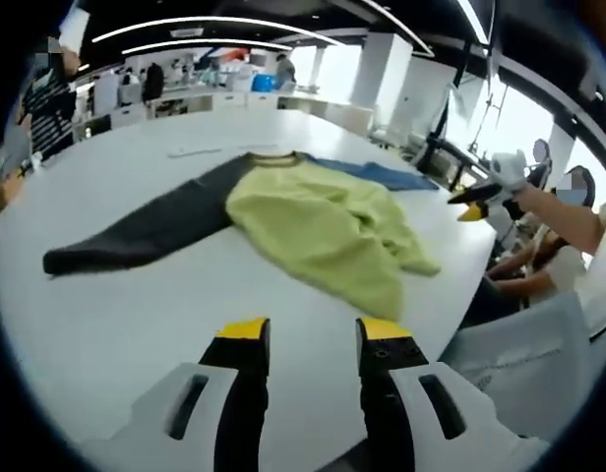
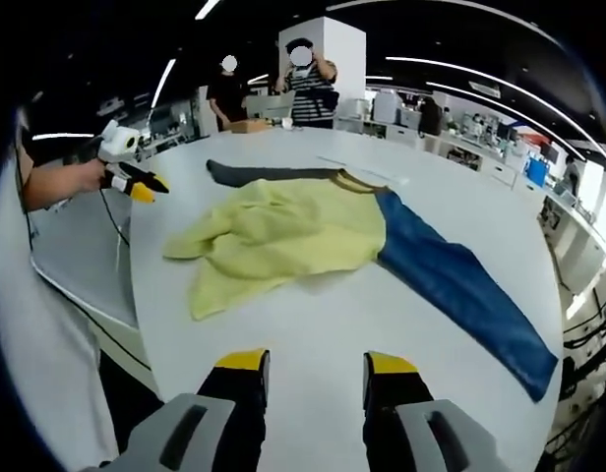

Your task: Fold the garment on the visible template until the final outline fits inside the template.

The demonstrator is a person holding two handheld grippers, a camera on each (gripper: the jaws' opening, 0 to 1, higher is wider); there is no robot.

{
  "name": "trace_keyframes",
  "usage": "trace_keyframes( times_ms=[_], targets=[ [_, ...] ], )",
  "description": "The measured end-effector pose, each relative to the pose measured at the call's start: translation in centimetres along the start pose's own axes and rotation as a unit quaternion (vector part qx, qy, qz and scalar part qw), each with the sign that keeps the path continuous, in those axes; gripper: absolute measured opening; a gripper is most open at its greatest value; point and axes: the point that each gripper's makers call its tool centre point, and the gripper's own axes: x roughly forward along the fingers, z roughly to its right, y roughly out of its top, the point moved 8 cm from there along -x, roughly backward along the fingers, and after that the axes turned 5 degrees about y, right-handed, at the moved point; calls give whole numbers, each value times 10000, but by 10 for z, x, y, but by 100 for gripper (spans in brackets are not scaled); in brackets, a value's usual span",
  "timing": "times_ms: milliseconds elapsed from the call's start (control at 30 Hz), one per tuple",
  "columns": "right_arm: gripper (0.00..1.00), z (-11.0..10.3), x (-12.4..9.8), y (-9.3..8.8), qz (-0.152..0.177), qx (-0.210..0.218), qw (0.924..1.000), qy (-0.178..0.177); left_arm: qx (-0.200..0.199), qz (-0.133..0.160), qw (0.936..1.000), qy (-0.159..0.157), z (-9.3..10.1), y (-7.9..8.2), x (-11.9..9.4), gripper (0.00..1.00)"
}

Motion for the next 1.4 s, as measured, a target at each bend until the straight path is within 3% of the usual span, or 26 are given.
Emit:
trace_keyframes(
  times_ms=[333,833,1400],
  targets=[
    [34,-15,10,1,50,-19,9999,159,137,-159,9995,-240,19,-8,12,32],
    [32,-36,23,-5,66,31,9993,372,162,-268,9983,-495,30,-12,23,30],
    [25,-64,46,-5,68,-151,9972,723,550,-572,9938,-784,57,-22,39,29]
  ],
)
